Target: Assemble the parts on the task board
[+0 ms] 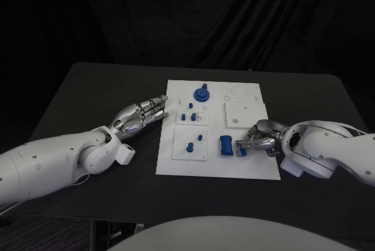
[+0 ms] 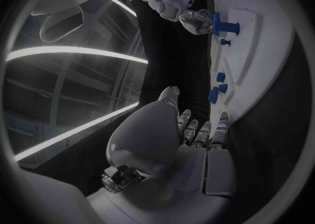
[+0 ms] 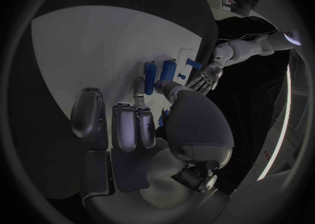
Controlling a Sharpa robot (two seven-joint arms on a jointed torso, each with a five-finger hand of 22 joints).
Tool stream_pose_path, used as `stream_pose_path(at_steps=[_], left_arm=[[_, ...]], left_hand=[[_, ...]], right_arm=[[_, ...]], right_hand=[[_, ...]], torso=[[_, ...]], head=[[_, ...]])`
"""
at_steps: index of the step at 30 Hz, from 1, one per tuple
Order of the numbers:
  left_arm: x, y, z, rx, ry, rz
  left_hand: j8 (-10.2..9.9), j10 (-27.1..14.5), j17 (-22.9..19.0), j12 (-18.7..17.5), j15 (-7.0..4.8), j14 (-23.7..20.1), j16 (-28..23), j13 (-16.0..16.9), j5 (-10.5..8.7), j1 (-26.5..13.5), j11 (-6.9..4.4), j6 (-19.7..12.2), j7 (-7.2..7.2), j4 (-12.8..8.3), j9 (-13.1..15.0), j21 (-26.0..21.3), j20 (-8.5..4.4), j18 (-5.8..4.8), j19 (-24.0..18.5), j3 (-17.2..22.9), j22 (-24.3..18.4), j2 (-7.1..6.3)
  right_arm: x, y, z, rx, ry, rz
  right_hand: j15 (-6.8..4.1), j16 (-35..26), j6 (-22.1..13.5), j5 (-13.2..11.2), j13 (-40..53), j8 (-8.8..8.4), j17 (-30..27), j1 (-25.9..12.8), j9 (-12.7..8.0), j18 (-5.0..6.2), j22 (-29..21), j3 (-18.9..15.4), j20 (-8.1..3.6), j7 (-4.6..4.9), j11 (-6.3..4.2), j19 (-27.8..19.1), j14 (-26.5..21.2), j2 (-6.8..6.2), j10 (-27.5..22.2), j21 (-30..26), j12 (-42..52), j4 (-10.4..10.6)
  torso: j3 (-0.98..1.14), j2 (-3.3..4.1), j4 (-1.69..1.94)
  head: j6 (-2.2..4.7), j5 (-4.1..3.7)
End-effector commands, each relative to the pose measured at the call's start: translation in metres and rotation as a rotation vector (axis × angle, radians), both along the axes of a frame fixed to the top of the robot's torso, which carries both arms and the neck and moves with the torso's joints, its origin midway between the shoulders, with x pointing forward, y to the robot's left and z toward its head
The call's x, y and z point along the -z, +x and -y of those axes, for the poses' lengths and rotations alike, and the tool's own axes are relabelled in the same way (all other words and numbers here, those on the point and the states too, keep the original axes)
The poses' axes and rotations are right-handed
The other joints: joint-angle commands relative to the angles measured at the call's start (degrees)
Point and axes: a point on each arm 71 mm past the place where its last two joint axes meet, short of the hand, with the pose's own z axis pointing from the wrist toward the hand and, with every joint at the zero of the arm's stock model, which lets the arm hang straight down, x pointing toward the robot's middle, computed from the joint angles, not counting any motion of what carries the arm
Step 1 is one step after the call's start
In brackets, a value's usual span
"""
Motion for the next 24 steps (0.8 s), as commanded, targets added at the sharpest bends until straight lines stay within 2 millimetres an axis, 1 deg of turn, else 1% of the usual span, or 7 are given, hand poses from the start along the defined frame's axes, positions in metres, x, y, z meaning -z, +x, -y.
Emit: stream_pose_path(at_steps=[1,11,14,15,16,21,24], left_arm=[[-0.0001,-0.0010,0.0017,0.014,-0.017,0.001],[0.0007,-0.0012,0.0015,0.014,-0.016,-0.001],[0.0010,-0.0012,0.0014,0.014,-0.016,-0.002],[0.0010,-0.0013,0.0013,0.014,-0.016,-0.002],[0.0011,-0.0013,0.0013,0.014,-0.016,-0.002],[0.0013,-0.0015,0.0010,0.014,-0.016,-0.004],[0.0014,-0.0017,0.0007,0.014,-0.016,-0.004]], left_hand=[[0.4,0.0,0.0,0.2,-0.27,0.0,0.1,0.1,-0.39,0.2,-0.07,0.1,0.41,-0.1,0.0,0.3,-0.18,0.81,0.1,0.3,0.0,0.40],[0.4,0.0,0.0,0.1,-0.23,-0.1,0.1,0.1,-0.37,0.2,-0.09,0.2,0.54,-0.2,0.1,0.3,-0.16,0.80,0.1,0.3,-0.1,0.34],[0.4,0.0,0.0,0.1,-0.23,-0.1,0.1,0.1,-0.37,0.2,-0.09,0.2,0.54,-0.2,0.1,0.3,-0.16,0.80,0.1,0.3,-0.1,0.34],[0.4,0.0,0.0,0.1,-0.23,-0.1,0.1,0.1,-0.37,0.2,-0.09,0.2,0.54,-0.2,0.1,0.3,-0.16,0.80,0.1,0.3,-0.1,0.34],[0.4,0.0,0.0,0.2,-0.22,0.0,0.1,0.1,-0.38,0.2,-0.09,0.2,0.56,-0.2,0.1,0.4,-0.15,0.80,0.1,0.3,-0.1,0.33],[0.4,0.0,0.0,0.2,-0.22,0.0,0.1,0.1,-0.38,0.2,-0.09,0.2,0.56,-0.2,0.1,0.4,-0.15,0.80,0.1,0.3,-0.1,0.33],[0.4,0.0,0.0,0.2,-0.22,0.0,0.1,0.1,-0.38,0.2,-0.09,0.2,0.56,-0.2,0.1,0.4,-0.15,0.80,0.1,0.3,-0.1,0.33]], right_arm=[[0.0024,-0.0015,0.0004,-0.014,-0.028,-0.013],[0.0035,-0.0019,0.0010,-0.012,-0.031,-0.016],[0.0033,-0.0016,0.0013,-0.009,-0.027,-0.010],[0.0030,-0.0014,0.0013,-0.008,-0.024,-0.006],[0.0028,-0.0013,0.0013,-0.007,-0.023,-0.002],[0.0004,-0.0008,0.0011,-0.013,-0.019,0.035],[-0.0019,-0.0007,0.0015,-0.021,-0.013,0.068]], right_hand=[[0.41,-0.3,0.0,-0.1,15.1,-0.30,2.3,-0.9,-0.1,0.34,9.2,-0.8,0.03,0.32,0.39,-0.3,3.1,-0.11,6.0,-0.3,0.1,0.2],[0.70,-0.4,-0.1,-0.1,15.1,-0.93,2.0,-4.8,-0.7,0.44,9.1,-5.9,0.32,0.67,0.73,-0.5,3.0,0.07,6.0,-1.0,0.1,4.0],[0.74,-0.5,-0.2,0.0,15.1,-1.04,2.0,-5.2,-0.8,0.46,9.1,-6.7,0.35,0.71,0.76,-0.5,3.0,0.18,6.0,-1.1,0.1,4.6],[0.77,-0.4,0.5,-19.8,15.1,-0.76,2.0,-6.1,-0.6,0.26,9.1,-8.7,0.49,0.02,0.00,-0.6,3.0,2.83,6.0,-1.2,0.1,5.1],[0.62,-0.4,0.0,-20.4,15.1,-1.05,2.0,-6.0,-0.7,0.43,9.1,-9.9,0.20,0.50,0.59,-0.6,3.0,1.53,6.0,-1.1,0.1,4.9],[0.75,-0.4,-0.1,-22.4,15.1,-1.14,2.0,-6.7,-0.8,0.47,9.1,-12.2,0.37,0.67,0.76,-0.5,3.0,2.31,6.0,-1.2,0.1,5.6],[0.76,-0.4,-0.1,-22.7,15.1,-1.14,2.1,-6.9,-0.8,0.46,9.1,-12.7,0.38,0.67,0.77,-0.5,3.0,2.43,6.0,-1.2,0.1,5.7]], torso=[[-0.02,-0.01,0.00],[-0.03,0.00,-0.02],[-0.01,0.01,0.00],[-0.01,0.02,0.00],[-0.01,0.02,0.00],[0.00,0.00,-0.02],[0.00,0.03,-0.02]], head=[[-0.01,-0.04],[-0.01,0.00],[-0.01,0.00],[-0.01,0.03],[-0.01,0.07],[-0.01,0.13],[-0.01,0.14]])
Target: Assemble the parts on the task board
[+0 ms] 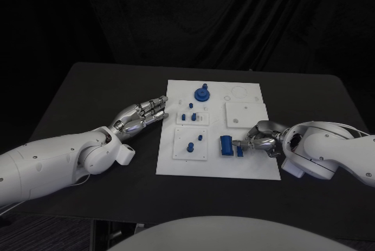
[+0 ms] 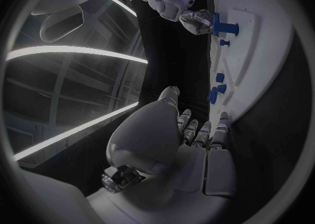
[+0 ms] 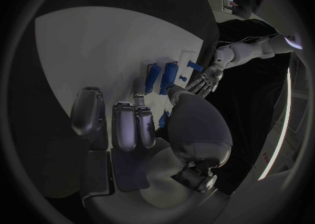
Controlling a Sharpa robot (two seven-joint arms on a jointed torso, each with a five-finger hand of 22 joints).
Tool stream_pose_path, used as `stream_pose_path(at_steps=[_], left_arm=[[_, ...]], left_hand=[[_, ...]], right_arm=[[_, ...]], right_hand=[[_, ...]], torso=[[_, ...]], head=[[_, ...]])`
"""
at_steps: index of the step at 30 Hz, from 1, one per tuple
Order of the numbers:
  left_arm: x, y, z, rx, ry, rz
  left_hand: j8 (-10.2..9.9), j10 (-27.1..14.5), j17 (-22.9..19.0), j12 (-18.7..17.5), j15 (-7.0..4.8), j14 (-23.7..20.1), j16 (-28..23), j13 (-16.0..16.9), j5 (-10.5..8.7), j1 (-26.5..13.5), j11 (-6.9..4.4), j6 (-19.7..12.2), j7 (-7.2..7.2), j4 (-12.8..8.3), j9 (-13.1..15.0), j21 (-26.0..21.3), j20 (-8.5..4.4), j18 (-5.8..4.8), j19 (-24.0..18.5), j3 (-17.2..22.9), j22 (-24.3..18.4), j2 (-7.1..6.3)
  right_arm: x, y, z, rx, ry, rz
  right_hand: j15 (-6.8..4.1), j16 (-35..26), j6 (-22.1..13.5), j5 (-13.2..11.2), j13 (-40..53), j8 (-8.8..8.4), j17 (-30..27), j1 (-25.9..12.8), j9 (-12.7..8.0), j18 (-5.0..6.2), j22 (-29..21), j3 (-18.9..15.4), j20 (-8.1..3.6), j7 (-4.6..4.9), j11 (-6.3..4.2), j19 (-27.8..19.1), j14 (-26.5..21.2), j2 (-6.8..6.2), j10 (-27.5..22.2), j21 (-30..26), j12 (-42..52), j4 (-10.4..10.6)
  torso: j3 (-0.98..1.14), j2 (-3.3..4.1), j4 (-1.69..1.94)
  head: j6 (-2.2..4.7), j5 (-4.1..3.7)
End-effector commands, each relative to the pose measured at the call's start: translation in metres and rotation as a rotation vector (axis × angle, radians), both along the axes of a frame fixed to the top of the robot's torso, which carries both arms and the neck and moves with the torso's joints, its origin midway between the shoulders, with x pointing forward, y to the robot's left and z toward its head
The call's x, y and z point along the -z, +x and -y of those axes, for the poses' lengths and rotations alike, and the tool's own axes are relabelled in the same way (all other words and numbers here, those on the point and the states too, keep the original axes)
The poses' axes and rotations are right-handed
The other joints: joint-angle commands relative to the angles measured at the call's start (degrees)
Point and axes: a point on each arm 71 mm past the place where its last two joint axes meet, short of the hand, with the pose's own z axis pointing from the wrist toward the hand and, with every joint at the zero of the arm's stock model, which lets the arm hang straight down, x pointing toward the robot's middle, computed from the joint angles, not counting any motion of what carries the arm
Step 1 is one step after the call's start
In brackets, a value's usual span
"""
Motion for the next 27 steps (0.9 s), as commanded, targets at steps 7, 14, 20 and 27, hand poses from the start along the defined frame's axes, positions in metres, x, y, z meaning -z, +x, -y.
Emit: stream_pose_path(at_steps=[7,14,20,27], left_arm=[[0.000,-0.002,0.000,0.009,-0.014,0.001],[0.000,-0.002,-0.001,0.007,-0.013,0.000],[0.000,-0.002,-0.001,0.006,-0.012,0.000],[0.000,-0.002,-0.001,0.006,-0.011,-0.001]], left_hand=[[0.2,0.0,0.0,0.2,-0.22,0.0,0.1,0.1,-0.38,0.2,-0.09,0.0,0.36,-0.2,0.1,0.4,-0.15,0.81,0.1,0.3,0.0,0.33],[0.2,0.0,0.0,0.2,-0.19,0.0,0.1,0.1,-0.45,0.1,-0.10,0.2,0.43,-0.2,0.1,0.4,-0.14,0.80,0.1,0.3,0.0,0.31],[0.2,0.0,0.0,0.2,-0.19,0.0,0.1,0.1,-0.45,0.1,-0.10,0.2,0.43,-0.2,0.1,0.4,-0.14,0.80,0.1,0.3,0.0,0.31],[0.3,0.0,0.0,0.2,-0.18,0.0,0.1,0.1,-0.51,0.1,-0.10,0.3,0.49,-0.2,0.1,0.4,-0.12,0.80,0.1,0.3,0.0,0.28]], right_arm=[[-0.008,-0.005,0.004,-0.075,0.016,0.115],[-0.005,-0.016,0.011,-0.142,-0.003,0.113],[0.002,-0.023,0.015,-0.162,-0.019,0.085],[0.006,-0.026,0.016,-0.171,-0.021,0.071]], right_hand=[[0.37,-0.2,-1.1,2.7,15.1,1.27,2.0,3.9,1.1,0.48,9.1,-2.6,0.10,0.47,0.28,-0.1,3.0,0.92,6.0,-0.3,0.1,-0.8],[-0.73,0.1,-5.0,1.8,15.1,17.91,2.6,9.2,14.7,0.36,9.3,-7.9,-1.00,-1.54,-1.19,0.2,3.1,1.86,6.0,0.3,0.1,-0.5],[-1.24,0.1,-6.1,0.0,15.1,22.62,2.7,10.8,18.8,0.30,9.4,-10.0,-1.33,-2.05,-1.72,0.4,3.2,2.36,6.0,0.5,0.1,-0.4],[-1.32,0.2,-6.1,-0.4,15.1,23.22,2.9,11.1,19.3,0.25,9.5,-10.3,-1.40,-2.17,-1.81,0.5,3.2,2.46,6.0,0.7,0.1,-0.4]], torso=[[0.01,0.00,0.01],[0.01,0.01,-0.01],[-0.06,0.00,-0.01],[-0.03,0.00,-0.08]], head=[[-0.01,0.21],[-0.01,0.16],[-0.01,0.25],[-0.01,0.26]])
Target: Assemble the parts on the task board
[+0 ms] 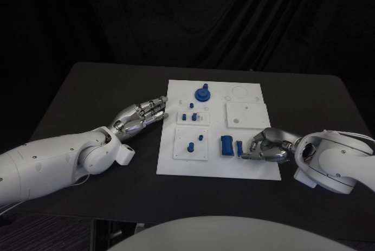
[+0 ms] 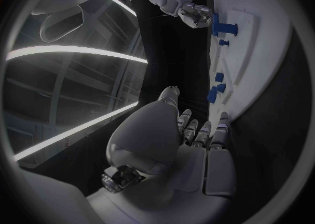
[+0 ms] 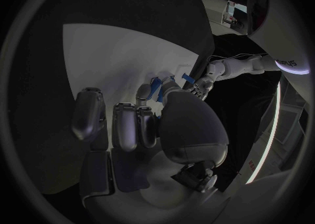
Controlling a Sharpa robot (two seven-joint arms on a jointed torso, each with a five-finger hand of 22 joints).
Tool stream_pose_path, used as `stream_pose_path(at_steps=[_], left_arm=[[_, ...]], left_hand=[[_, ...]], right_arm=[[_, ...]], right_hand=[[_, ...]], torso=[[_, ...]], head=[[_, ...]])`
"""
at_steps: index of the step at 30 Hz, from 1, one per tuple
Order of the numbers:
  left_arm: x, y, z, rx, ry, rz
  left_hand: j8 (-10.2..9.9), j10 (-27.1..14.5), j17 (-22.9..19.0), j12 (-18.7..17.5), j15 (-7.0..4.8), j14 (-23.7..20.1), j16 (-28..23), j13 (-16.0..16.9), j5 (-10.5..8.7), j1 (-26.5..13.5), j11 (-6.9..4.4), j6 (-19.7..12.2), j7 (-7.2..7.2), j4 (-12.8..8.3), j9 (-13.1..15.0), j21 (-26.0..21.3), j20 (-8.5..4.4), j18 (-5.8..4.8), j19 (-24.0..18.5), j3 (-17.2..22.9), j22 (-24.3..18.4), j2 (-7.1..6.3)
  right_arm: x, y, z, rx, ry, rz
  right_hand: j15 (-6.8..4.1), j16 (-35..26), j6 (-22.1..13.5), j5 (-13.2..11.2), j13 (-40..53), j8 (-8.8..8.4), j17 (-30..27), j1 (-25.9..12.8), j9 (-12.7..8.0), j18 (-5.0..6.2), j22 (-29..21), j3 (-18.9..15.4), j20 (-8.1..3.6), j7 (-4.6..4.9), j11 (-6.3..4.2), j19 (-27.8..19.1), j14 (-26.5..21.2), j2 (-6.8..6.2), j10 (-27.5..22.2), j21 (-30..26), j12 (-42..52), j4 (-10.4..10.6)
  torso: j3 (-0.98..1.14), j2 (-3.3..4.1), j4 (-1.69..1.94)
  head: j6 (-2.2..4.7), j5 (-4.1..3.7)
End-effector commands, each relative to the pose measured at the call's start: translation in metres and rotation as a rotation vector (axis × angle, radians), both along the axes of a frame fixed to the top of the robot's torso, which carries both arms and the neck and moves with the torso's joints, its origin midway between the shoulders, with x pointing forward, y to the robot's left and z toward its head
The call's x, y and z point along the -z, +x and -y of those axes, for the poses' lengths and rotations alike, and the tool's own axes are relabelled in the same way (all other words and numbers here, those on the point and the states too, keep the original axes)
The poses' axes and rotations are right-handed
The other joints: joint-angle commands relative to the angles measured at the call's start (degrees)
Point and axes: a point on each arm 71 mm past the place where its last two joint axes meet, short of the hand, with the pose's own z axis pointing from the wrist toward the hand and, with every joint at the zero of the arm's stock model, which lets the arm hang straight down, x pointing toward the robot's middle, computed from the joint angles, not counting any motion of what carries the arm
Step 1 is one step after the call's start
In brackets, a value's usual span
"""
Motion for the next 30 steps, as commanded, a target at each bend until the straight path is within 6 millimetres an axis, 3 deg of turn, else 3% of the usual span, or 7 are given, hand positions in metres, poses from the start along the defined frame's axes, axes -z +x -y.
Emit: stream_pose_path(at_steps=[1,5,10,17,23,26,30], left_arm=[[-0.0004,-0.0011,0.0012,0.009,-0.013,0.002],[-0.0003,-0.0011,0.0011,0.009,-0.013,0.001],[-0.0001,-0.0011,0.0011,0.009,-0.013,0.000],[0.0001,-0.0012,0.0005,0.009,-0.011,-0.002],[0.0003,-0.0012,0.0002,0.010,-0.010,-0.004],[0.0005,-0.0012,0.0005,0.012,-0.011,-0.006],[0.0007,-0.0013,0.0005,0.012,-0.011,-0.007]], left_hand=[[0.3,0.0,0.0,0.2,-0.18,0.0,0.1,0.1,-0.27,0.1,-0.09,0.1,0.29,-0.2,0.1,0.4,-0.12,0.80,0.1,0.3,0.0,0.28],[0.3,0.0,0.0,0.2,-0.18,0.0,0.1,0.1,-0.27,0.1,-0.09,0.1,0.29,-0.2,0.1,0.4,-0.12,0.80,0.1,0.3,0.0,0.28],[0.3,0.0,0.0,0.2,-0.18,0.0,0.1,0.1,-0.27,0.1,-0.09,0.1,0.29,-0.2,0.1,0.4,-0.12,0.80,0.1,0.3,0.0,0.28],[0.3,0.0,0.0,0.2,-0.18,0.0,0.1,0.1,-0.27,0.1,-0.09,0.1,0.29,-0.2,0.1,0.4,-0.12,0.80,0.1,0.3,0.0,0.28],[0.3,0.1,0.1,0.2,-0.13,0.1,0.1,0.1,-0.34,0.0,-0.08,0.2,0.40,-0.2,0.1,0.4,-0.09,0.80,0.1,0.2,0.0,0.25],[0.3,0.2,0.2,0.2,0.09,0.7,0.4,0.1,-0.39,0.0,0.05,0.3,0.48,-0.2,0.1,0.5,0.03,0.74,0.2,0.3,0.0,0.25],[0.3,0.2,0.2,0.2,0.11,0.7,0.4,0.1,-0.39,0.0,0.05,0.3,0.49,-0.2,0.1,0.5,0.03,0.74,0.3,0.3,0.0,0.25]], right_arm=[[0.0014,-0.0026,-0.0019,-0.044,-0.010,-0.001],[0.0016,-0.0028,-0.0023,-0.048,-0.014,0.007],[0.0010,-0.0020,-0.0030,-0.044,-0.014,0.025],[0.0001,-0.0015,-0.0031,-0.038,-0.018,0.042],[-0.0019,-0.0002,-0.0026,-0.050,-0.055,0.089],[-0.0033,0.0004,-0.0028,-0.072,-0.098,0.127],[-0.0055,0.0016,-0.0026,-0.096,-0.156,0.182]], right_hand=[[-0.42,0.2,-0.3,-0.3,15.1,0.26,2.9,0.5,0.1,0.25,9.5,-0.4,-0.42,-0.20,-0.46,0.0,3.1,0.04,6.1,0.3,0.1,-0.1],[-0.58,0.2,-0.2,1.5,15.1,1.04,2.9,0.9,0.7,0.23,9.5,-0.9,-0.56,-0.42,-0.65,0.0,3.1,0.24,6.1,0.4,0.1,0.0],[-0.79,0.3,-0.4,6.5,15.1,1.60,3.1,1.6,1.3,0.17,9.6,-1.6,-0.78,-0.65,-0.87,0.2,3.2,0.57,6.1,0.7,0.1,0.0],[-0.89,0.5,1.7,7.5,15.1,3.65,3.6,1.3,2.7,0.09,9.7,-2.1,-0.87,-0.79,-1.00,0.3,3.3,0.92,6.1,1.1,0.1,0.3],[-1.02,0.6,2.7,6.6,15.1,4.63,3.7,0.2,3.4,0.04,9.8,-3.0,-0.99,-0.97,-1.15,0.5,3.4,0.90,6.1,1.4,0.1,0.4],[-1.09,0.8,-0.1,3.4,15.1,1.54,4.1,-3.1,1.6,-0.04,9.9,-4.6,-1.06,-0.94,-1.15,0.6,3.5,0.35,6.1,1.7,0.1,0.5],[-1.14,0.7,0.1,-2.6,15.1,-1.25,3.9,-7.6,0.0,0.01,9.8,-4.6,-1.11,-0.54,-1.29,0.5,3.4,-2.18,6.1,1.5,0.1,0.8]], torso=[[0.03,-0.01,-0.09],[0.05,-0.04,-0.14],[0.05,0.02,0.03],[0.03,0.05,0.04],[0.03,0.01,0.05],[0.05,0.03,0.10],[0.06,0.01,0.07]], head=[[-0.01,0.05],[-0.01,0.09],[-0.01,-0.03],[-0.01,0.19],[-0.01,0.19],[-0.01,0.19],[-0.01,0.16]])
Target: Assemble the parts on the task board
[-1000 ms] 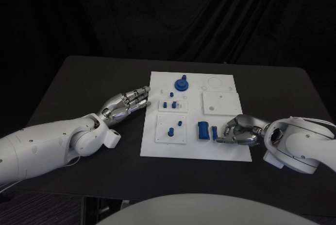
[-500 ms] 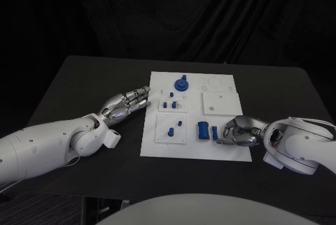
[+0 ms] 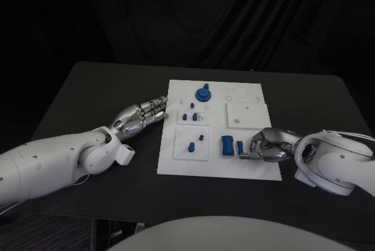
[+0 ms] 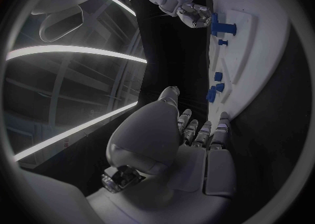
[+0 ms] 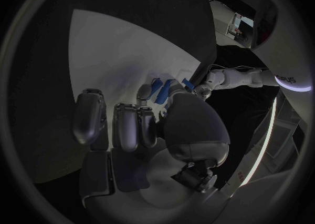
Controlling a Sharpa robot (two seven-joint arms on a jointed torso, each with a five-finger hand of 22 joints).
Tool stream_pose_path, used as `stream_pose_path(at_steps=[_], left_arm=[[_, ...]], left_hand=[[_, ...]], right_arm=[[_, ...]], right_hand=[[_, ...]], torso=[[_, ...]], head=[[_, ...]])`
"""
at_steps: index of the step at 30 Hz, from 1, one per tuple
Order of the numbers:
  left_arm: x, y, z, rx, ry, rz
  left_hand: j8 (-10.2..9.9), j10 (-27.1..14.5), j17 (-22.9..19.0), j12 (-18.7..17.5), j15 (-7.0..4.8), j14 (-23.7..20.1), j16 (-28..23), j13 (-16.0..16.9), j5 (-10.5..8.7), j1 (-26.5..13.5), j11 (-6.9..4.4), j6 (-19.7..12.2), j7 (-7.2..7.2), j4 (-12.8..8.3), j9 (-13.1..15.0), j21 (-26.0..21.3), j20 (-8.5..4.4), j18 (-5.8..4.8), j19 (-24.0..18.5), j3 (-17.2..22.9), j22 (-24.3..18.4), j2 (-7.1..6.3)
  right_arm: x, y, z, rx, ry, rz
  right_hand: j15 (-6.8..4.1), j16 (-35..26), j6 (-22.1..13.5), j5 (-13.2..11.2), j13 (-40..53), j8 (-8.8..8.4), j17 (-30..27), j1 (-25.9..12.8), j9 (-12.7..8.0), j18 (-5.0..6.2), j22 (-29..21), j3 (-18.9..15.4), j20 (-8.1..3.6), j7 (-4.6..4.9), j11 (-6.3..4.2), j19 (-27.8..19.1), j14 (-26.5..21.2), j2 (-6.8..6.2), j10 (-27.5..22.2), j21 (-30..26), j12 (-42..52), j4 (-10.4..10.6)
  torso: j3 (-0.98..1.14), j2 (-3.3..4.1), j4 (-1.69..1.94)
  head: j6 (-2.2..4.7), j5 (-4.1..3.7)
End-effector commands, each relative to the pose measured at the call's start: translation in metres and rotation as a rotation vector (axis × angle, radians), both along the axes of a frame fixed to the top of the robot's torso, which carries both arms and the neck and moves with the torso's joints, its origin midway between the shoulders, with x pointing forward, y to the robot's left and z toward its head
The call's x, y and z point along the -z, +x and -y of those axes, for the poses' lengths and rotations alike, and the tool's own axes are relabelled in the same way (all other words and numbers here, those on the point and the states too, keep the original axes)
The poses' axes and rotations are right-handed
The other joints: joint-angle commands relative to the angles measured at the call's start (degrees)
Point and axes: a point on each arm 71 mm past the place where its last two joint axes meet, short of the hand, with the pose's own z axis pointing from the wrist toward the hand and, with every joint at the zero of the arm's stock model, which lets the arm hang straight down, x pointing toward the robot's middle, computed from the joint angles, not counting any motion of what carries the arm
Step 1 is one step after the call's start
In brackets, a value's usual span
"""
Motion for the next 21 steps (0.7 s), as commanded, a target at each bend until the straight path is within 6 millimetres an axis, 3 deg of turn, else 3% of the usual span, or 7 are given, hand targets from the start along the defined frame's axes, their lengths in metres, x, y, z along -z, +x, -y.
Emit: stream_pose_path(at_steps=[1,5,11,13,18,21], left_arm=[[0.0000,-0.0010,0.0016,0.014,-0.014,-0.002],[0.0002,-0.0011,0.0015,0.014,-0.014,-0.003],[0.0006,-0.0013,0.0017,0.015,-0.014,-0.005],[0.0007,-0.0014,0.0017,0.016,-0.014,-0.006],[0.0011,-0.0015,0.0019,0.017,-0.014,-0.007],[0.0012,-0.0015,0.0020,0.018,-0.014,-0.009]], left_hand=[[0.3,0.2,0.0,0.2,-0.11,0.4,0.4,0.1,-0.19,0.0,0.05,0.1,0.29,-0.2,0.1,0.3,0.04,0.74,0.3,0.3,0.0,0.25],[0.3,0.2,0.0,0.2,-0.11,0.4,0.3,0.0,-0.19,-0.1,0.05,0.1,0.30,-0.2,0.1,0.2,0.04,0.74,0.2,0.3,0.0,0.25],[0.3,0.2,0.0,0.2,-0.11,0.4,0.3,0.0,-0.19,-0.1,0.05,0.1,0.31,-0.2,0.1,0.2,0.04,0.74,0.2,0.3,0.0,0.25],[0.3,0.2,0.0,0.2,-0.11,0.4,0.3,0.0,-0.19,-0.1,0.05,0.1,0.31,-0.2,0.1,0.2,0.04,0.74,0.2,0.3,0.0,0.25],[0.3,0.2,0.0,0.2,-0.11,0.4,0.3,0.0,-0.19,-0.1,0.05,0.1,0.31,-0.2,0.1,0.2,0.04,0.74,0.2,0.3,0.0,0.25],[0.3,0.2,0.0,0.2,-0.11,0.4,0.3,0.0,-0.19,-0.1,0.06,0.1,0.34,-0.2,0.1,0.3,0.05,0.73,0.3,0.3,0.0,0.25]], right_arm=[[-0.0035,0.0015,0.0009,-0.025,-0.092,0.102],[-0.0060,0.0027,0.0011,-0.028,-0.110,0.149],[-0.0076,0.0035,0.0005,-0.031,-0.123,0.180],[-0.0078,0.0037,0.0004,-0.032,-0.128,0.185],[-0.0077,0.0041,0.0006,-0.038,-0.152,0.194],[-0.0072,0.0043,0.0010,-0.041,-0.165,0.192]], right_hand=[[-0.38,0.1,0.3,-2.7,15.1,-1.30,3.8,-2.6,-0.8,0.03,9.7,0.2,-0.25,0.25,-0.52,-0.1,3.3,-1.61,6.1,0.0,0.1,0.2],[-0.39,-0.2,1.4,-2.6,15.1,-2.36,3.3,-4.6,-1.5,0.15,9.6,-0.8,-0.27,0.25,-0.56,-0.4,3.2,-1.33,6.1,-0.7,0.1,0.1],[-0.26,-1.0,3.3,-2.9,15.1,-3.13,1.7,-6.0,-1.8,0.53,9.0,-2.4,-0.17,0.10,-0.43,-1.4,2.6,-2.14,6.1,-2.7,0.1,0.2],[-0.16,-1.2,4.2,-2.2,15.1,-2.91,1.5,-5.7,-1.4,0.58,8.9,-2.2,-0.09,-0.07,-0.33,-1.5,2.4,-1.54,6.1,-3.0,0.1,0.1],[0.02,-1.8,7.5,2.0,15.1,-0.03,0.3,-2.2,1.7,0.90,8.5,-1.6,0.10,-0.21,-0.20,-2.3,1.9,-0.05,6.1,-4.7,0.1,-0.1],[0.09,-2.1,9.3,2.7,15.1,1.96,-0.2,-0.1,3.6,1.06,8.3,-1.5,0.19,-0.24,-0.16,-2.8,1.6,0.57,6.1,-5.7,0.1,-0.3]], torso=[[0.01,-0.02,-0.01],[0.01,-0.03,-0.07],[0.01,-0.01,-0.05],[0.00,-0.01,-0.05],[0.01,0.00,-0.03],[0.00,-0.02,-0.02]], head=[[-0.01,0.03],[-0.01,0.10],[-0.01,0.10],[-0.01,0.11],[-0.01,0.12],[-0.01,0.10]])
